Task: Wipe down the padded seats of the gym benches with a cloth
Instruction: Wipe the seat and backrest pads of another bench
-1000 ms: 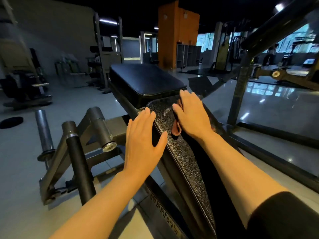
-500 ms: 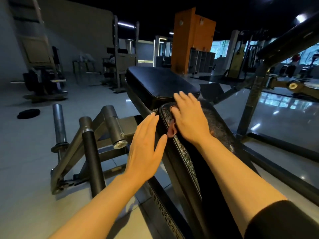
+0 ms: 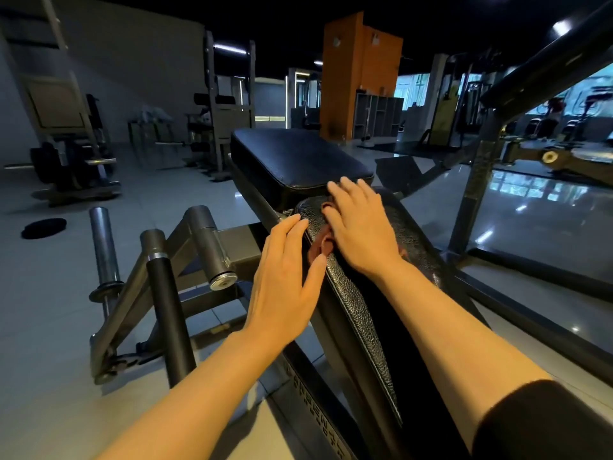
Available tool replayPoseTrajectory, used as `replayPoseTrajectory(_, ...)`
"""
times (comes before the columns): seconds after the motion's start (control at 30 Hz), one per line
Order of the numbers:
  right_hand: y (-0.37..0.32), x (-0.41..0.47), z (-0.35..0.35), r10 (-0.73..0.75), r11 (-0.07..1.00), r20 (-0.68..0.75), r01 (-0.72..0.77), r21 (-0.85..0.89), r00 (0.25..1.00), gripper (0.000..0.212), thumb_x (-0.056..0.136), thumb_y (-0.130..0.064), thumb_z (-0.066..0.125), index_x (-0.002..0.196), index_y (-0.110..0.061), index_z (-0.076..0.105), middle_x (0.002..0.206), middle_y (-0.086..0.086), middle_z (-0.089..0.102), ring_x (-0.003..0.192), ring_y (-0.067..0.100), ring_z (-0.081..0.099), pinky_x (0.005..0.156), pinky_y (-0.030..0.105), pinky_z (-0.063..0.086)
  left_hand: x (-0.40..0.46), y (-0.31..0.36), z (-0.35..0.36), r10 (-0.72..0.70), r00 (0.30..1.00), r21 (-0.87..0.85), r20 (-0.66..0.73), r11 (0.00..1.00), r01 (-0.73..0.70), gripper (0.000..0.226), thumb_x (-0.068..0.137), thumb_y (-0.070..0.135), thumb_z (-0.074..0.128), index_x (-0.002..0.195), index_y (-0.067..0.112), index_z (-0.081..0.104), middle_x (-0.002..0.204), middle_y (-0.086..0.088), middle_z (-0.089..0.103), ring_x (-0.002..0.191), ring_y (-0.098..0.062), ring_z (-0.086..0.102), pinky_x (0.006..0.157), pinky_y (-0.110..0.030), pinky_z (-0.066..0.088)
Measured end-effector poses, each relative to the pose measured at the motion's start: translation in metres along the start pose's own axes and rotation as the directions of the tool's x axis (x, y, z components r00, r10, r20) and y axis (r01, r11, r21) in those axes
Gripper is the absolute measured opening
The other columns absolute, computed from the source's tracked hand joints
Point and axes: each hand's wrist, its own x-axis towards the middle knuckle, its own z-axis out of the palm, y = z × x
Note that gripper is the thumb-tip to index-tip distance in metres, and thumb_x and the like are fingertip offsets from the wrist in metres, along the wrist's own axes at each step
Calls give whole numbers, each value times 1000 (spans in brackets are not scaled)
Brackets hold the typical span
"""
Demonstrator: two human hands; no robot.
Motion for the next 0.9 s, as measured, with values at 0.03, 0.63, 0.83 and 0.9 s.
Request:
replayPoseTrajectory(0.03, -4, -13, -1, -53, 998, -2, 53, 33, 999, 51, 103, -38, 28, 151, -19, 30, 159, 4, 22, 149, 23, 9, 121, 48, 10, 1, 3, 3, -7, 1000, -16, -23, 1000, 7, 57, 94, 38, 41, 139, 4, 43, 141, -6, 42, 132, -13, 39, 112, -26, 31)
replayPoseTrajectory(0.63, 51, 19, -5, 39, 997, -24, -37, 71, 999, 52, 102, -35, 30, 148, -12, 37, 152, 10, 36, 143, 24, 24, 120, 37, 10, 18, 33, 45, 138, 990, 167, -11, 977, -134, 46, 89, 31, 48, 127, 6, 55, 131, -8, 50, 125, -17, 41, 105, -53, 37)
replayPoseTrajectory(0.83, 50, 15, -5, 55, 996, -65, -50, 79, 996, 48, 103, -32, 36, 147, -15, 37, 152, 8, 36, 143, 24, 24, 121, 38, 10, 10, 33, 40, 123, 990, 222, 64, 966, -134, 42, 85, 25, 55, 122, 5, 59, 131, -10, 50, 125, -22, 44, 105, -50, 38)
replayPoseTrajectory(0.9, 52, 10, -5, 80, 995, -65, -75, 72, 995, 49, 103, -33, 35, 149, -16, 35, 154, 7, 33, 144, 25, 21, 121, 38, 9, 6, 34, 37, 136, 987, 221, 81, 964, -151, 39, 84, 22, 58, 119, 5, 60, 129, -9, 52, 122, -24, 47, 104, -50, 40)
